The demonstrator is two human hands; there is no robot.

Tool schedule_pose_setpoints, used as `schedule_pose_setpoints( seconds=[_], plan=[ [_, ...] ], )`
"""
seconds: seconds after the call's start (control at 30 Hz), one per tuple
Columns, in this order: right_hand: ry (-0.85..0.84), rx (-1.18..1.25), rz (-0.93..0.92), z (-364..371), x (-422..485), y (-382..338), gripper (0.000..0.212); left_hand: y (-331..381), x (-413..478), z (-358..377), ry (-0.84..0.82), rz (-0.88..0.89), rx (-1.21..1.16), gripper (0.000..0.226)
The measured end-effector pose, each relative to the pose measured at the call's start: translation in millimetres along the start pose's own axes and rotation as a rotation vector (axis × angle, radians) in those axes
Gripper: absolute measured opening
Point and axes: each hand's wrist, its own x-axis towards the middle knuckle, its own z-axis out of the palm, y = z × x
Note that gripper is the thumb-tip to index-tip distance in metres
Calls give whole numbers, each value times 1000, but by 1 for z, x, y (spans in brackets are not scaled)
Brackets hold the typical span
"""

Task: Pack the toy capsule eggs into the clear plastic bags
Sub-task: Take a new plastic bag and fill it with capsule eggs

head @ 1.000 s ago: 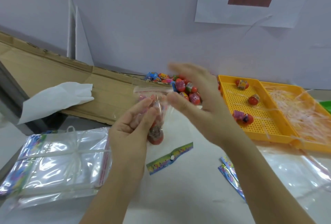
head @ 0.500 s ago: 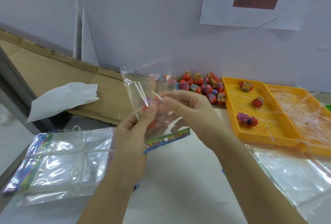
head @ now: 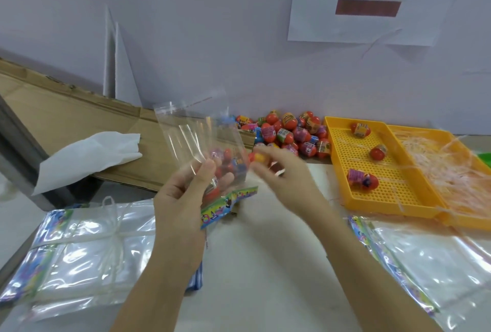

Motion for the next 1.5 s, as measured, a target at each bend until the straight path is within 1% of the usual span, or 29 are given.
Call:
schedule_pose_setpoints(
  seconds=[0.07, 0.1, 0.17, 0.23, 0.3, 0.33, 0.47, 0.5, 0.57, 0.73, 0.8, 0.93, 1.03, 1.1, 1.2, 1.3, 1.37, 1.4, 1.43, 1.5],
  plan=[
    [171, 139, 54, -24, 7, -6, 36, -3, -1, -1, -38, 9, 44, 36],
    [219, 229, 38, -35, 8, -13, 39, -6, -2, 0, -56, 18, 90, 38],
    [257, 381, -73, -55, 3, -30, 43, -10, -5, 1, -109, 39, 176, 49],
    [209, 425, -229, -69, -5, -48, 43, -14, -6, 1, -172, 64, 240, 48],
    [162, 369, -301, -75, -13, -64, 44, -15, -8, 1, -221, 91, 291, 42],
    [162, 291, -309, -76, -15, -68, 41, -15, -9, 1, -236, 98, 293, 42],
    [198, -151, -296, -76, -20, -75, 25, -16, -8, 0, -271, 104, 265, 53],
    [196, -221, -293, -76, -20, -75, 26, -17, -8, -1, -293, 115, 275, 53],
    [193, -286, -294, -75, -20, -76, 31, -17, -8, -2, -326, 127, 299, 55],
    [166, -281, -305, -68, -21, -77, 26, -16, -8, -1, -392, 141, 349, 46],
    [119, -261, -294, -65, -21, -76, 20, -16, -9, -1, -402, 146, 356, 42],
    [-16, -191, -304, -64, -20, -73, 15, -16, -9, -1, -383, 112, 361, 37],
    [-65, -298, -344, -64, -22, -73, 13, -15, -7, -2, -379, 89, 323, 31],
    [-51, -301, -332, -62, -21, -74, 13, -16, -6, -2, -357, 93, 303, 35],
    [1, -163, -277, -59, -19, -75, 12, -18, -4, -3, -330, 105, 291, 45],
    [33, 11, -300, -57, -21, -77, 15, -20, -3, -2, -291, 132, 280, 41],
    [-29, 56, -297, -55, -21, -78, 15, -21, -3, -2, -282, 170, 298, 43],
    [-69, 37, -297, -54, -21, -78, 16, -21, -3, -2, -287, 186, 308, 50],
    [-114, -9, -288, -52, -20, -78, 18, -22, -2, -4, -296, 193, 315, 62],
    [-203, -94, -224, -48, -19, -75, 25, -24, -2, -7, -305, 180, 342, 81]
  ],
)
